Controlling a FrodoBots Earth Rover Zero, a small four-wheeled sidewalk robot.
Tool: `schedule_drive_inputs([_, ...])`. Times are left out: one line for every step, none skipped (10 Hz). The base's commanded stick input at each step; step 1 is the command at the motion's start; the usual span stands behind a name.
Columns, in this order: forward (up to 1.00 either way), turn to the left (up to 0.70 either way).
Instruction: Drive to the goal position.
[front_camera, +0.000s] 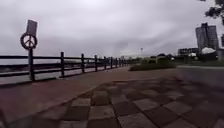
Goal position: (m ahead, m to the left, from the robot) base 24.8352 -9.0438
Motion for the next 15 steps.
schedule_drive_inputs([1.0,0.0])
schedule_drive_inputs([1.0,0.0])
schedule_drive_inputs([1.0,0.0])
schedule_drive_inputs([1.0,0.0])
schedule_drive_inputs([1.0,0.0])
schedule_drive_inputs([1.0,0.0])
schedule_drive_inputs([1.0,0.0])
schedule_drive_inputs([1.0,0.0])
schedule_drive_inputs([1.0,0.0])
schedule_drive_inputs([1.0,0.0])
schedule_drive_inputs([1.0,0.0])
schedule_drive_inputs([1.0,0.0])
schedule_drive_inputs([1.0,0.0])
schedule_drive_inputs([1.0,0.0])
schedule_drive_inputs([1.0,0.0])
